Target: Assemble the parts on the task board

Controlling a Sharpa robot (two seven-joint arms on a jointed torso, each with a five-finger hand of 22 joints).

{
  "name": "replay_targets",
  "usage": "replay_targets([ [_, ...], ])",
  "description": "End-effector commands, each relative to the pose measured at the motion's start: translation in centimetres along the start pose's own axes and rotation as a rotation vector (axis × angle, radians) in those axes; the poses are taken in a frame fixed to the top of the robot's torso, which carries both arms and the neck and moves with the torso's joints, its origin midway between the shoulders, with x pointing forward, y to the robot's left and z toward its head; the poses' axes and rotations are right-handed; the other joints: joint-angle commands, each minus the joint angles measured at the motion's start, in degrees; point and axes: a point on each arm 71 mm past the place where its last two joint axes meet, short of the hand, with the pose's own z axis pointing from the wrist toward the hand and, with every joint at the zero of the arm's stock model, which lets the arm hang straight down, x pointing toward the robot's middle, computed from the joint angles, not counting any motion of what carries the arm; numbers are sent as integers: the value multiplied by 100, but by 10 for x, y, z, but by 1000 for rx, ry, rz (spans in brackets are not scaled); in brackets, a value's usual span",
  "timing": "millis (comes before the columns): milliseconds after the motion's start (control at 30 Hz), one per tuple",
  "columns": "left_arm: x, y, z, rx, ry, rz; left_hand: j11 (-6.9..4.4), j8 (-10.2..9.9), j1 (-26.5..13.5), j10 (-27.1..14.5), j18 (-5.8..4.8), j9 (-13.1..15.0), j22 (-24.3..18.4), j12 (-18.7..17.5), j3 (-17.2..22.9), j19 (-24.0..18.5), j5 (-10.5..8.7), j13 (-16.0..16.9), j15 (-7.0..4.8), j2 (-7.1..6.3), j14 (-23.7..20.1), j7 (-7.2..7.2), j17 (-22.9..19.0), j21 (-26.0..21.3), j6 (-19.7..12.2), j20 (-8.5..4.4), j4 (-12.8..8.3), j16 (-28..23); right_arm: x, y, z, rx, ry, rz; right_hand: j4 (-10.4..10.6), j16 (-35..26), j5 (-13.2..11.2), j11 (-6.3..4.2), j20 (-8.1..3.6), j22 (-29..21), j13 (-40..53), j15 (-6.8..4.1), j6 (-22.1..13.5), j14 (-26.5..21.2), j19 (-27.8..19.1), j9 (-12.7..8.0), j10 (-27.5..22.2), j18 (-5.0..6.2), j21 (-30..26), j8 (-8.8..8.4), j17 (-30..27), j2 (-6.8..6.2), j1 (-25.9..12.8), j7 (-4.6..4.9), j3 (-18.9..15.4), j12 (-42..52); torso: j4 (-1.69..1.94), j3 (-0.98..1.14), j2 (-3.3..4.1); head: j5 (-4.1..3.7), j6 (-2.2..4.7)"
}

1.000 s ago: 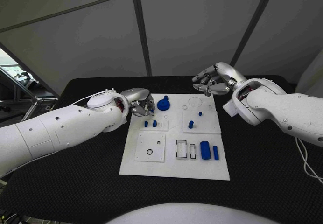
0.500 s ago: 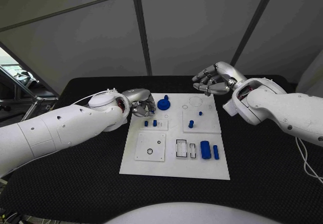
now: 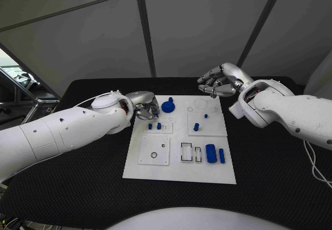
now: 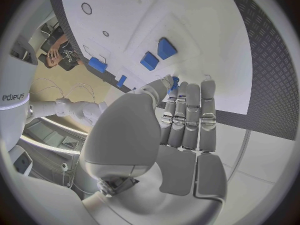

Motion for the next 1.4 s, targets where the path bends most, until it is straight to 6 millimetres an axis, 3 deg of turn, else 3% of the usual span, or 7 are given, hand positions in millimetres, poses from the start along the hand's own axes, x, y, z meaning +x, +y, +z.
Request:
replay_targets([
  [33,0,0,1,-8,14,-3,-11,-20,-54,33,-74,2,8,-14,18,2,-4,-3,-12,-5,43,-10,-7,4,34,-19,24,-33,0,2,0,-14,2,1,14,-25,36,-22,-9,-9,-7,-3,-13,6,22,8,-27,67,-35,35,8,-6,-1,-9,35,37,2,-1,-2,-2,-2],
  [1067,4,-1,4,-17,44,-1,22,-94,-101,-30,-78,-16,20,-105,16,7,-57,-14,9,-54,57,19,-9,-18,-41,-6,20,-43,0,2,0,-14,3,1,14,-25,36,-22,-9,-9,-7,-3,-13,6,22,8,-27,67,-35,35,8,-6,-1,-9,35,37,-2,1,-1,-15,-16],
  [1400,4,1,4,-35,44,0,178,-477,-271,-490,-88,-117,0,-415,-120,3,-63,-39,144,-208,24,79,-98,-127,-694,94,84,-145,-1,1,0,-11,4,0,12,-31,44,-21,-10,-10,-22,-3,-21,10,29,7,-31,67,-42,43,10,-8,-5,-7,49,46,3,0,-4,-22,-9],
])
